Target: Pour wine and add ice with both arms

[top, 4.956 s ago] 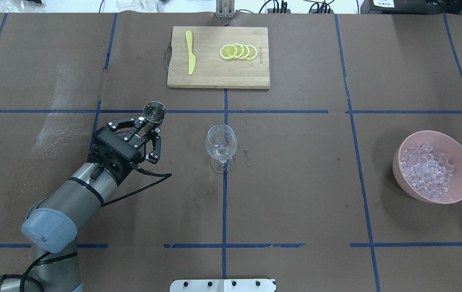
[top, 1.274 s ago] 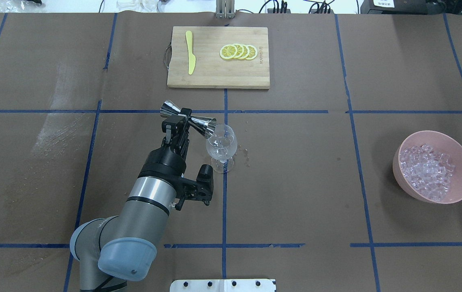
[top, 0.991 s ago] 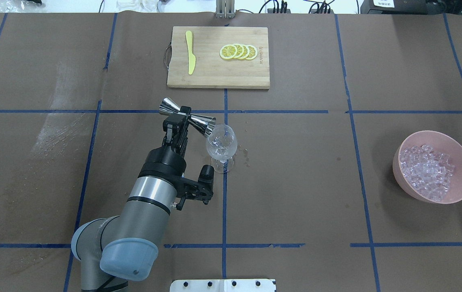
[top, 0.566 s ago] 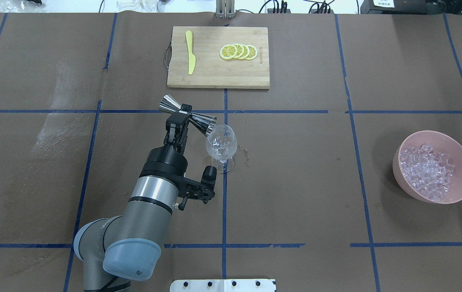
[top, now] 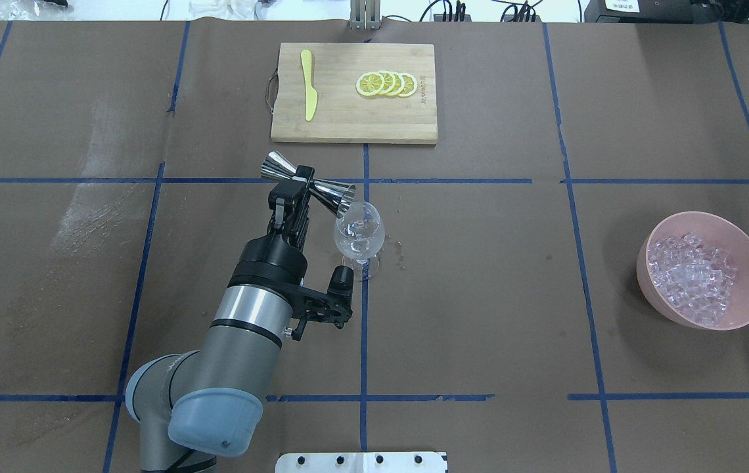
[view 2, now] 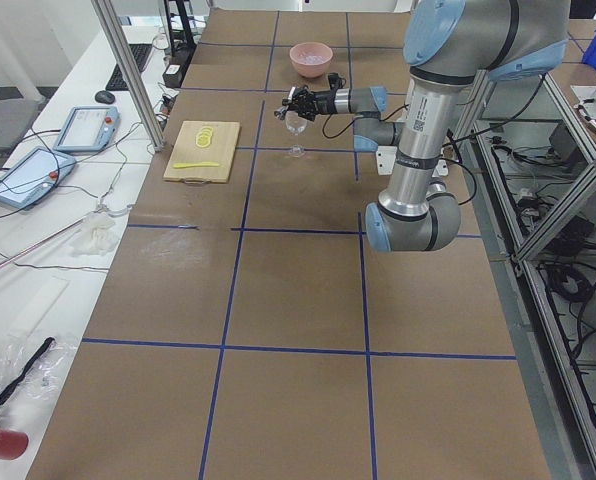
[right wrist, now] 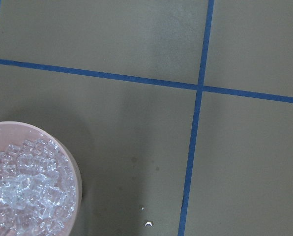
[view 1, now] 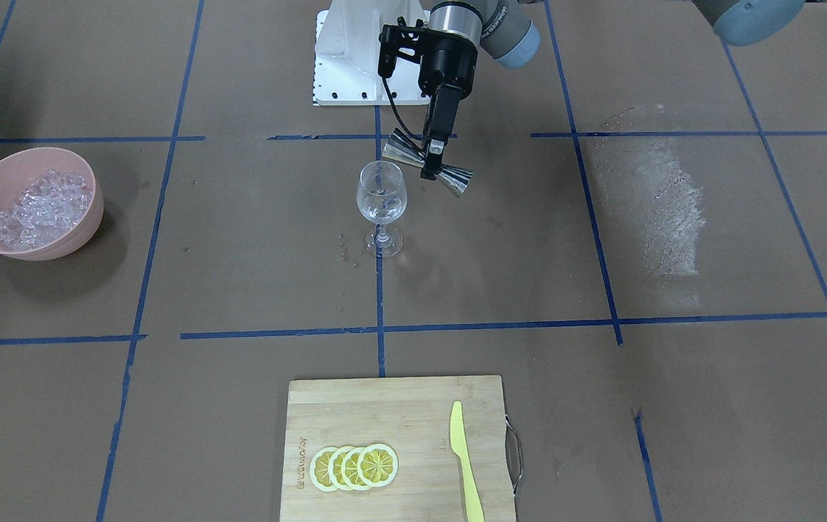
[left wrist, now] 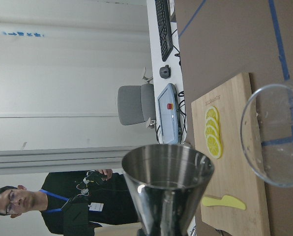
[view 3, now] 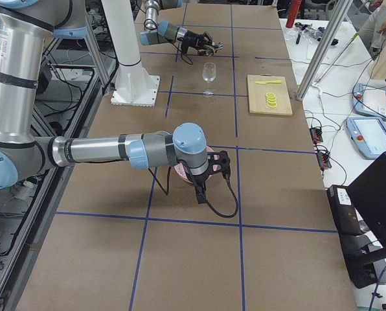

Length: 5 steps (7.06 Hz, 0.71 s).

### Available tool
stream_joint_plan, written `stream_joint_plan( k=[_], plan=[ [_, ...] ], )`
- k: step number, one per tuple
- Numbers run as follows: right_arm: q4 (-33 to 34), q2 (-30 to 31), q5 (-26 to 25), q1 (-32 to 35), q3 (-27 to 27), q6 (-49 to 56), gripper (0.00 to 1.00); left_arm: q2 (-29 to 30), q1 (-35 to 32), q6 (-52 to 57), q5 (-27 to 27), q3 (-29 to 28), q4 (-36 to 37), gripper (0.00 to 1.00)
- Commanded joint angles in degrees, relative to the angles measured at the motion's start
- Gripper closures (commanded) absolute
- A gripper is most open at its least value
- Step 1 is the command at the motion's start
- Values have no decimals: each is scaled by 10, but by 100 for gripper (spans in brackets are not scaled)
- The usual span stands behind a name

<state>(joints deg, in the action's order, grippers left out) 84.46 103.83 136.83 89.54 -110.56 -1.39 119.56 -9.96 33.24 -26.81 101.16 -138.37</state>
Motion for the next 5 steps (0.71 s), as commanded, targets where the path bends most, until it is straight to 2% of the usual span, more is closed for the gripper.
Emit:
stream_joint_plan(
  k=[1,3,5],
  plan=[
    [-2,0,1,0,-2,0,0,-6,-5,-50,-1,-2,-3,100],
    [-2,0,1,0,-3,0,0,-5,-9,-97,-7,4,-4,100],
    [-3,-3,2,0,-4,1,0,-20,-21,-287,-81,10,-6,100]
  ],
)
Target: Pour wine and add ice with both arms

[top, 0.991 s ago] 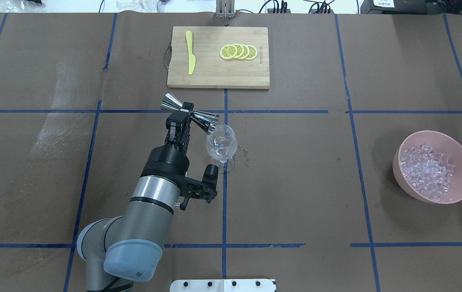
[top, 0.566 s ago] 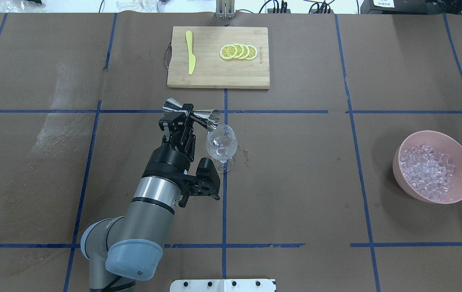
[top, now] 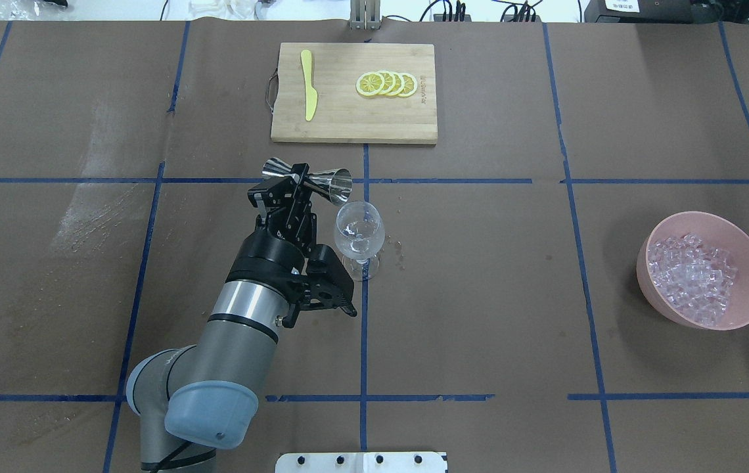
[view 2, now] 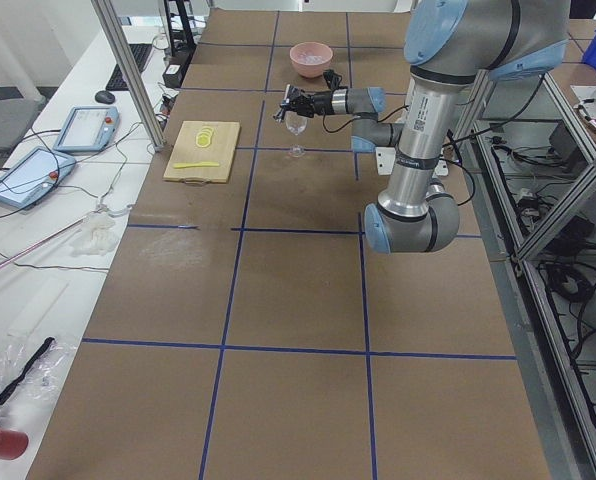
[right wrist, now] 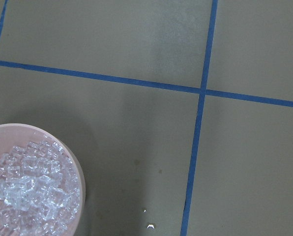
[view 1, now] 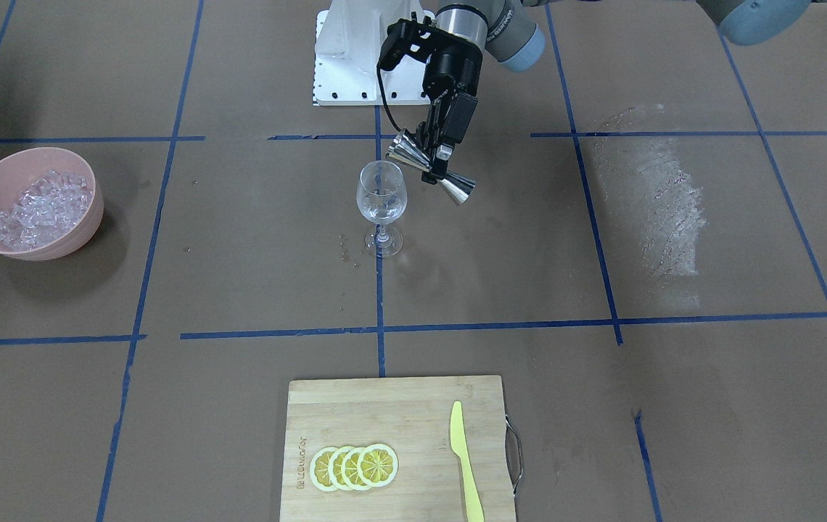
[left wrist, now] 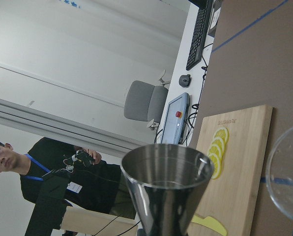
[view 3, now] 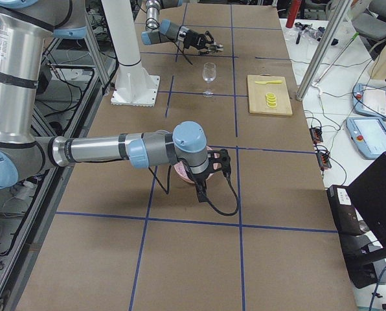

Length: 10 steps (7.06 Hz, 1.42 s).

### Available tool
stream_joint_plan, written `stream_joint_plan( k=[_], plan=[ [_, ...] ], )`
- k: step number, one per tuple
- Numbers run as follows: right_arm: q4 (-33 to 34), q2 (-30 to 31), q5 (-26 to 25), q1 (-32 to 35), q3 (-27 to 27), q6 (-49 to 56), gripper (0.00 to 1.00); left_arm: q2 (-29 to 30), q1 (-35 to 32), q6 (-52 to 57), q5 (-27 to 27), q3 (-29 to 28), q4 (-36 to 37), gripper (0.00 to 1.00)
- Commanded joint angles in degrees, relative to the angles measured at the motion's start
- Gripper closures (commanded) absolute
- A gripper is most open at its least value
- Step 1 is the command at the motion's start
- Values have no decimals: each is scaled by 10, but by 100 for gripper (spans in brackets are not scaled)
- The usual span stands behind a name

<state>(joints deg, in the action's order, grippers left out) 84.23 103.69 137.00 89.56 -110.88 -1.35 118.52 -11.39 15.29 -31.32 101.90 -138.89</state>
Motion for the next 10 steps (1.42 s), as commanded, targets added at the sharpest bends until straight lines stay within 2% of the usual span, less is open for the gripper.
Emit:
stream_joint_plan(
  k=[1,2,3,4,5,6,7,8,9,10],
  plan=[
    [0,-2,-1,0,0,0,0,-29,-26,-173,-77,14,-1,100],
    [0,-3,-1,0,0,0,0,-71,-56,-241,-137,44,-2,100],
    [0,-3,0,0,0,0,0,-116,-79,-299,-164,65,-2,100],
    [0,-5,0,0,-1,0,0,-158,-88,-352,-165,79,-3,100],
    [0,-6,0,0,-1,-1,0,-197,-92,-452,-167,80,-17,100],
    [0,-6,0,0,0,0,0,-248,-92,-513,-182,72,-94,100],
    [0,-6,0,0,0,0,0,-307,-91,-522,-183,46,-206,100],
    [0,-6,0,0,-2,-1,0,-337,-90,-526,-176,-18,-332,100],
    [0,-6,0,0,-2,-1,0,-337,-89,-554,-157,-65,-380,100],
    [-2,-6,0,0,-3,-1,0,-337,-84,-595,-128,-87,-380,100]
  ],
)
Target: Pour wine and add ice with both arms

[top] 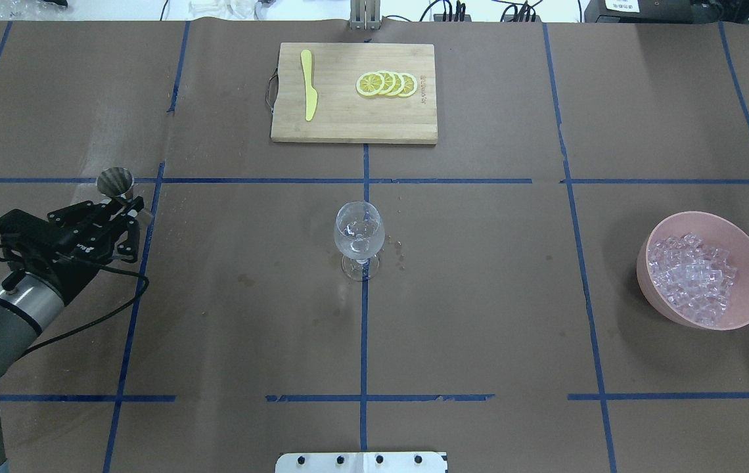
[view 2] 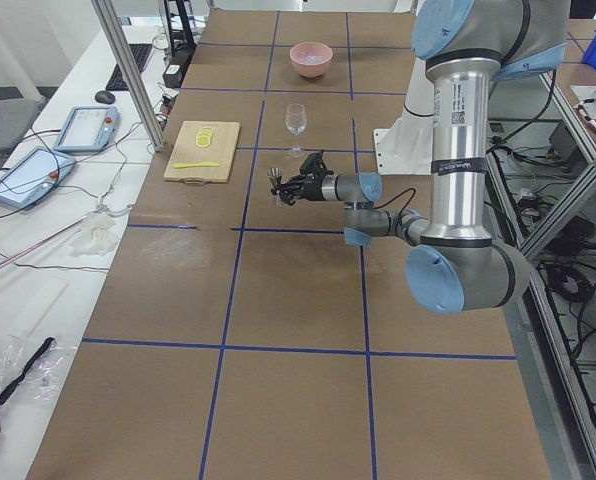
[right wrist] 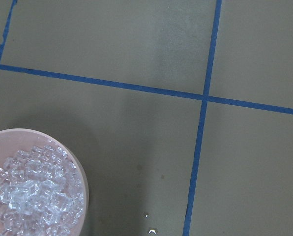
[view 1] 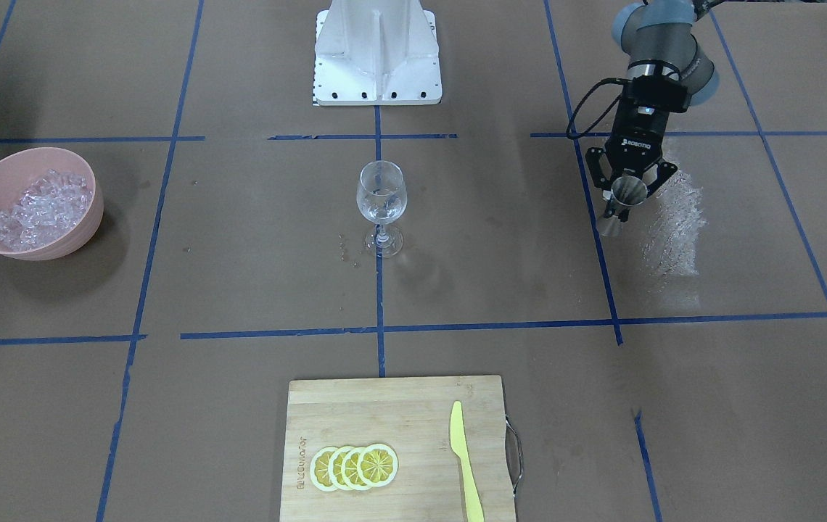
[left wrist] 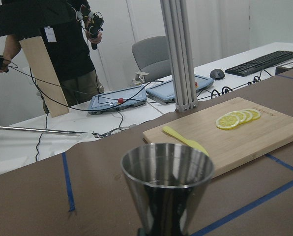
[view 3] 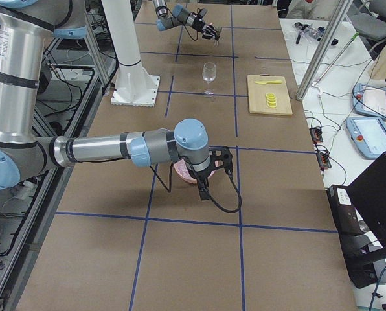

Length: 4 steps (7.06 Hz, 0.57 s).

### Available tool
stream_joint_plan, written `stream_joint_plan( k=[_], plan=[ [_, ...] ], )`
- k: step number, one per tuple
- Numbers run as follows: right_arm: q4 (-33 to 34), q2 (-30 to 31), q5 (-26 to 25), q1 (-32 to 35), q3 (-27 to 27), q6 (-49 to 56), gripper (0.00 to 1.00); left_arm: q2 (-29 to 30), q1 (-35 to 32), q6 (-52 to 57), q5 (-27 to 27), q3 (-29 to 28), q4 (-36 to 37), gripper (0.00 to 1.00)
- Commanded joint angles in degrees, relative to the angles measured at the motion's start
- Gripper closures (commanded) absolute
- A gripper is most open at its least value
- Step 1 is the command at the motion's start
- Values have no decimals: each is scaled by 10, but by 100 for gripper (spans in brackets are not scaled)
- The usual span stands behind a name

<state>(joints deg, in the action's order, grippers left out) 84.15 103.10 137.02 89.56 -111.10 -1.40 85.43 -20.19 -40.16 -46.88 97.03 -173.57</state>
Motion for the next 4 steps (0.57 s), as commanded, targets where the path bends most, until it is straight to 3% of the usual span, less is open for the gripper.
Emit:
stream_joint_plan(
  k=[1,4],
  plan=[
    [-3,0,0,0,-1,-1,0,-6,7,-66,29,-53,-32,100],
    [-11,6,0,0,-2,-1,0,-6,47,-144,30,-100,-27,100]
  ],
)
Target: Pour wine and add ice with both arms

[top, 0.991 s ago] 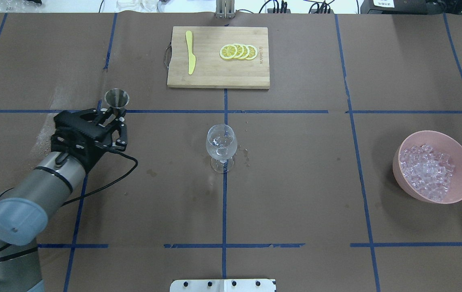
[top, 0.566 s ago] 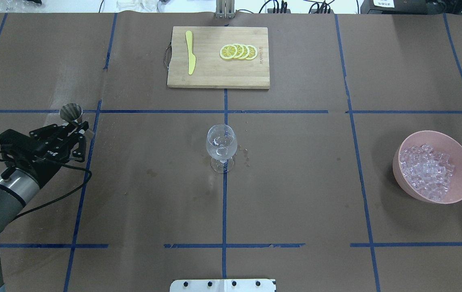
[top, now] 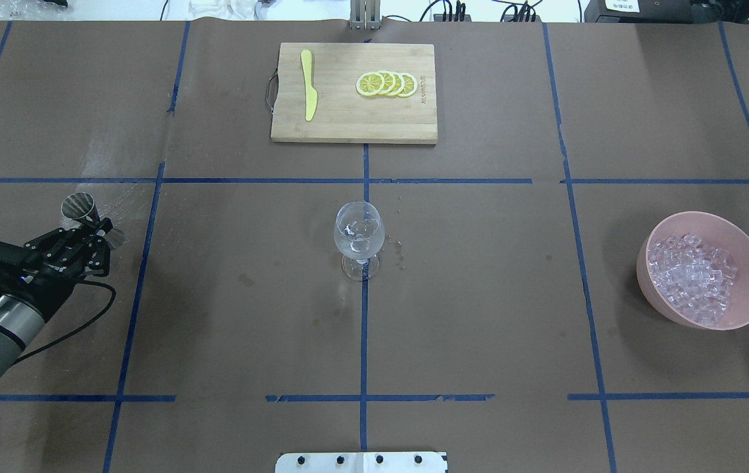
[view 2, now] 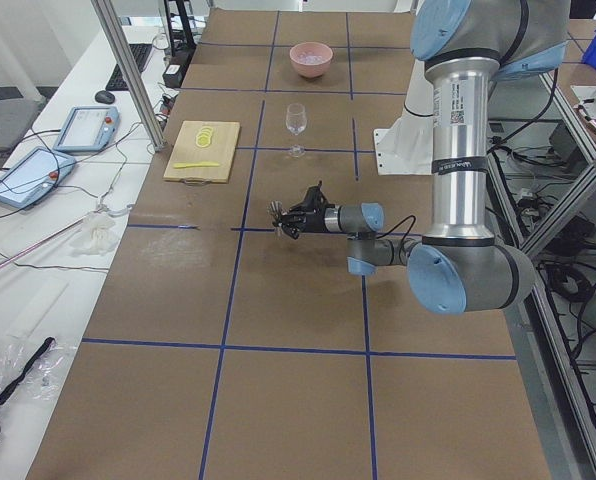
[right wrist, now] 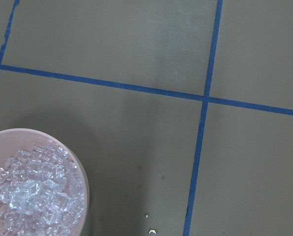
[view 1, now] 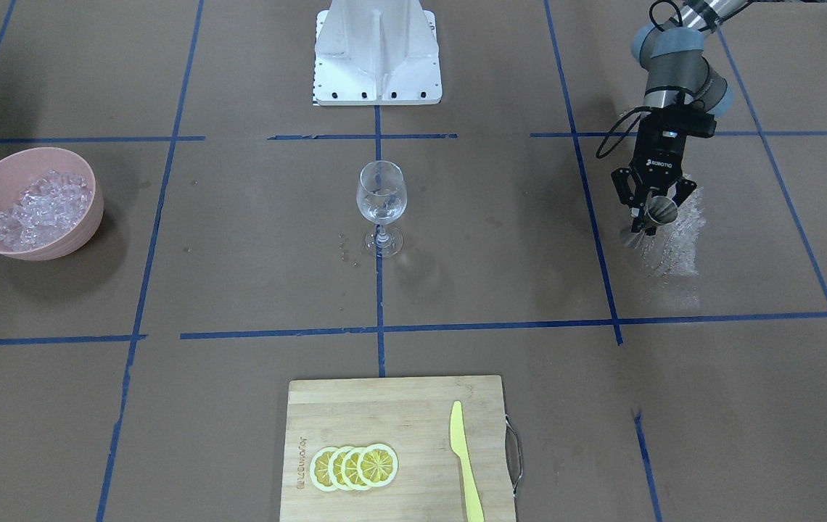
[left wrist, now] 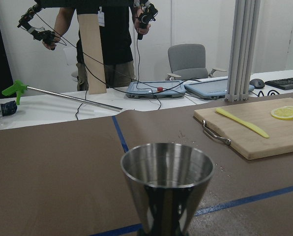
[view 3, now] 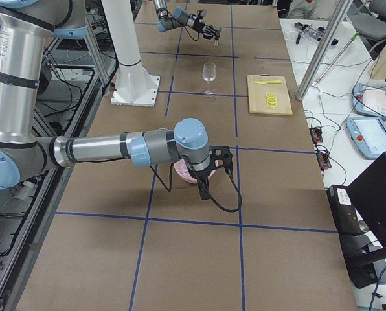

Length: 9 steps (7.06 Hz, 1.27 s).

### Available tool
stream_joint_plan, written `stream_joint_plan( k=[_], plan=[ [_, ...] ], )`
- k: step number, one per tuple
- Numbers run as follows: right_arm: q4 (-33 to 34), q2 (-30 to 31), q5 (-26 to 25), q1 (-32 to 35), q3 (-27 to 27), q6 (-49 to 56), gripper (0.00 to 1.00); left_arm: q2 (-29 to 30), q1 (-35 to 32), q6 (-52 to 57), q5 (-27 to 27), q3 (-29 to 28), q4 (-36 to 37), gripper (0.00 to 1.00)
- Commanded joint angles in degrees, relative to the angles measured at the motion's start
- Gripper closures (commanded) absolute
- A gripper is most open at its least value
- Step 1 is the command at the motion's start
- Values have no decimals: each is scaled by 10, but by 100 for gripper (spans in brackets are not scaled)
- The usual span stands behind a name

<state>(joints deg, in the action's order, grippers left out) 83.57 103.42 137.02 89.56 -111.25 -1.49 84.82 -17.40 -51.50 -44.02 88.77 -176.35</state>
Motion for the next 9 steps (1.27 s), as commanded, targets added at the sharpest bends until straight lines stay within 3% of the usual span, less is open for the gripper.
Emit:
stream_joint_plan(
  k=[1,6,8,9],
  plan=[
    [-5,4,0,0,-4,-1,0,0,30,-34,7,-18,0,100],
    [-5,5,1,3,-6,0,0,0,44,-42,31,-18,-7,100],
    [-5,4,1,3,-5,1,0,1,54,-41,31,-18,-7,75],
    [-5,4,1,3,-5,0,0,1,54,-42,31,-18,-7,52]
  ],
)
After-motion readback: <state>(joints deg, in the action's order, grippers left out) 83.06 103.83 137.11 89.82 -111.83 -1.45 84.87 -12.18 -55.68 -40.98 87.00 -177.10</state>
